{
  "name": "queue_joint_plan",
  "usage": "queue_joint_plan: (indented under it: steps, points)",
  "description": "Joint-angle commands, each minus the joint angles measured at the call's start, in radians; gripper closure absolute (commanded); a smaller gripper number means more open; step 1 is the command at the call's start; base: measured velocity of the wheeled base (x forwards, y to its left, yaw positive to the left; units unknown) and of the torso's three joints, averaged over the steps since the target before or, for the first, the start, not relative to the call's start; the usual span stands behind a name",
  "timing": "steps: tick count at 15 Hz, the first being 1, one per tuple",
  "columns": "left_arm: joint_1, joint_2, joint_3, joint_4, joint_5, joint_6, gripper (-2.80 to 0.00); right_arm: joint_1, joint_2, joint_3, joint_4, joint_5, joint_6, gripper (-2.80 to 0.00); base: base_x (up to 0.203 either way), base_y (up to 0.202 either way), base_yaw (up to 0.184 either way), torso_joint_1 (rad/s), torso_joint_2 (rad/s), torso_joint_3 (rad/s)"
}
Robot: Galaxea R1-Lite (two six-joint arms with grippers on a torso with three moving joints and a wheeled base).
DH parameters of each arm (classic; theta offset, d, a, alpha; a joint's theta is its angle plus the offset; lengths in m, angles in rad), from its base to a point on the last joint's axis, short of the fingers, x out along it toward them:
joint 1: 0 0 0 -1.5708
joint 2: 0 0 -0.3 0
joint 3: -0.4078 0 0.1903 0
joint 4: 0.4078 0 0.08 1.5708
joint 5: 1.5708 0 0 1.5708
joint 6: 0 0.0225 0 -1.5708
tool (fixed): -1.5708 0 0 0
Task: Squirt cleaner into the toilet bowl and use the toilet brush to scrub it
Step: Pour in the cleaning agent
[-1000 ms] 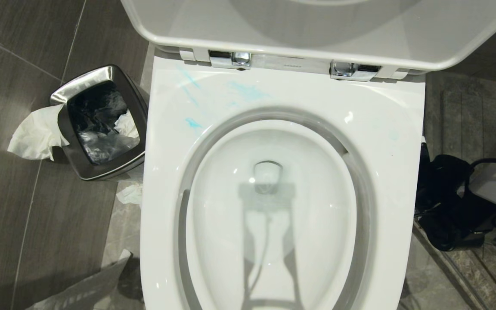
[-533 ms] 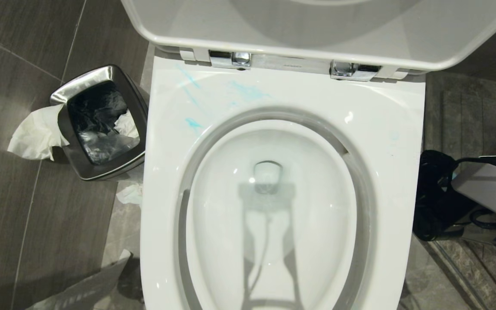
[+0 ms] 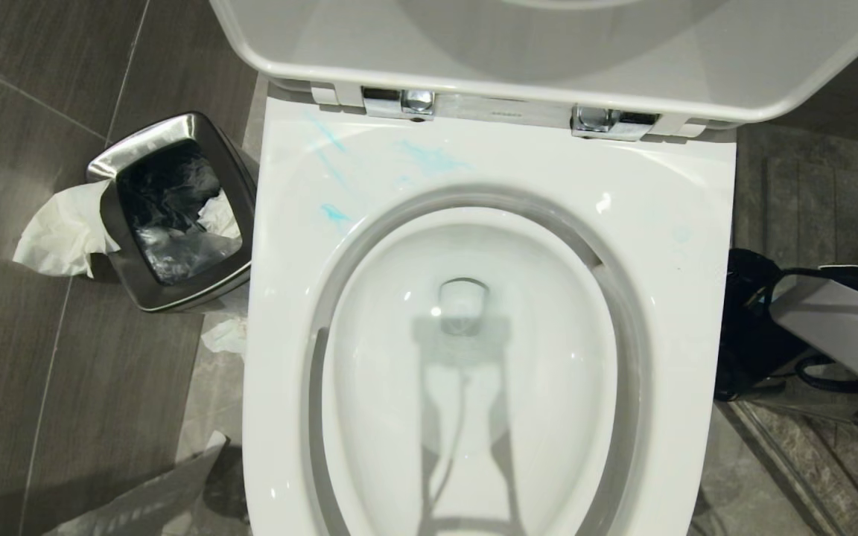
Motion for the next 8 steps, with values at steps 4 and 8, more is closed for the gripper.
queue_joint_plan:
  steps: [4, 8]
  points:
    - [0.000, 0.002, 0.000, 0.000, -0.001, 0.000, 0.00, 0.002, 0.041, -0.093, -0.009, 0.011, -0.007, -2.80, 0.000, 0.000, 0.000, 0.000, 0.00, 0.000]
    - [0.000, 0.002, 0.000, 0.000, -0.001, 0.000, 0.00, 0.003, 0.041, -0.106, -0.009, 0.028, -0.027, -2.80, 0.000, 0.000, 0.000, 0.000, 0.00, 0.000]
